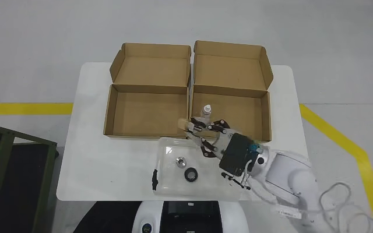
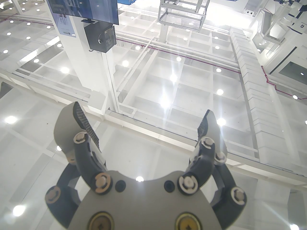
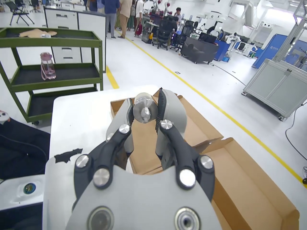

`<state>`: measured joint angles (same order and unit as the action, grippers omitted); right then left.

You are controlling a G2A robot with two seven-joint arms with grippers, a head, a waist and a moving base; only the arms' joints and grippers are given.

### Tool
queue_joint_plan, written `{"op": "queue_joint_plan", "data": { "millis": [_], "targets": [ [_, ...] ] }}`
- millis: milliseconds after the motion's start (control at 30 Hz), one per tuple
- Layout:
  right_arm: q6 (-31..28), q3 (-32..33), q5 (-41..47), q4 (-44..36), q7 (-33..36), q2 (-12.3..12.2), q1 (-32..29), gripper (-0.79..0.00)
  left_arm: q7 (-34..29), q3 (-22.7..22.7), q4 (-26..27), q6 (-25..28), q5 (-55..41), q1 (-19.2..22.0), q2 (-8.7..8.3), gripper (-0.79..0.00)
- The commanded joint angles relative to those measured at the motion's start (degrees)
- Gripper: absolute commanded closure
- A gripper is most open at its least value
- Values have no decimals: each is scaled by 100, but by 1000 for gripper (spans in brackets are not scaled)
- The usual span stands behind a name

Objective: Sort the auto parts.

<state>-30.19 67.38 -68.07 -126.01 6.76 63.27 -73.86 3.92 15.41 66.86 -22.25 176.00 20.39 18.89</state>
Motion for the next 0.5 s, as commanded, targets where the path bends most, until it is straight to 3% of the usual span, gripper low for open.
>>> {"op": "queue_joint_plan", "data": {
  "millis": [0, 467],
  "targets": [
    [-25, 43, 270, 71, -34, 11, 115, 0, 0, 0, 0, 0, 0, 0, 0, -785],
    [-496, 459, 1598, 99, -210, 12, 298, 0, 0, 0, 0, 0, 0, 0, 0, -785]
  ]
}}
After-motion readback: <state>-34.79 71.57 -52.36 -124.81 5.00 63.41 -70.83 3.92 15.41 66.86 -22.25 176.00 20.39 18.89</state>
